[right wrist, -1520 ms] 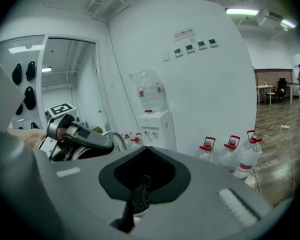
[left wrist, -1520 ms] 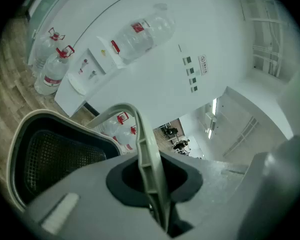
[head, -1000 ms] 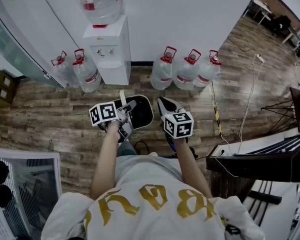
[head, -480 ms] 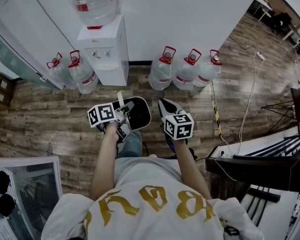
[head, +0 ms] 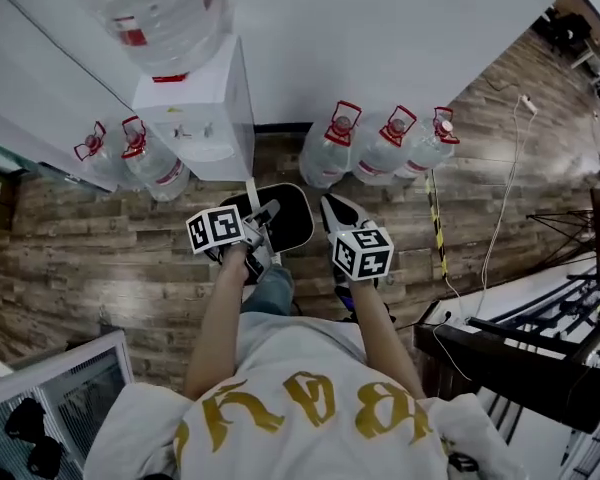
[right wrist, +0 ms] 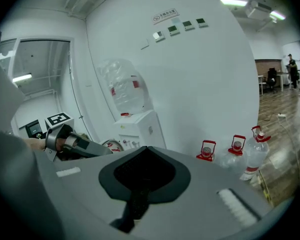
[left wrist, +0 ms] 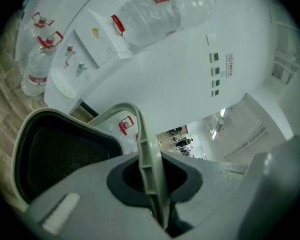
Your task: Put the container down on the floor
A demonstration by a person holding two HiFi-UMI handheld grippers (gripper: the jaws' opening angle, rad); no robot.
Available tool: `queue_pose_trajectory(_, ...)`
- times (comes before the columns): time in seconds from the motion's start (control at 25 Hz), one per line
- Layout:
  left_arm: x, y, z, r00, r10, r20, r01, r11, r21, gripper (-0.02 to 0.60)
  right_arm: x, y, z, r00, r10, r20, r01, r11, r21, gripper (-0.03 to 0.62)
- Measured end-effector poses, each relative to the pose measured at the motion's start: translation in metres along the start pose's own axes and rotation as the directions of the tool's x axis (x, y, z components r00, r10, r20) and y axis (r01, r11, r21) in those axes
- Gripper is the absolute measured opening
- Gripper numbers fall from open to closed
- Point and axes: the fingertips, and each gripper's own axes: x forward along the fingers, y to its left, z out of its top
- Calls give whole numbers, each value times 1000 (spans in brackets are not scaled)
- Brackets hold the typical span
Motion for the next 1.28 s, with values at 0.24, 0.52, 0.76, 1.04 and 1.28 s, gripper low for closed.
queue_pose_trajectory(0.24,51,24,63,995,22,-100,-21,1000,12,23,69,-23,30,998,-54,-27,55,998,20,28)
queue_pose_trajectory(0.52,99,35,124,989,5,-148,-2,1000,21,23,116,-61,39,986,-145,-83,148,988,32,28)
queue_pose_trajectory(0.76,119,37,147,986,-14,-166,17,1000,21,23,126,-81,47,978,-193,-84,199,978,68,28)
queue_pose_trajectory(1.04,139,32,157,982,-44,-183,47,999,9,23,139,-93,61,977,-200,-69,205,975,83,28)
queue_pose_trajectory(1.28,157,29,167,981,-83,-175,80,996,-24,23,166,-106,59,982,-172,-82,180,979,95,28)
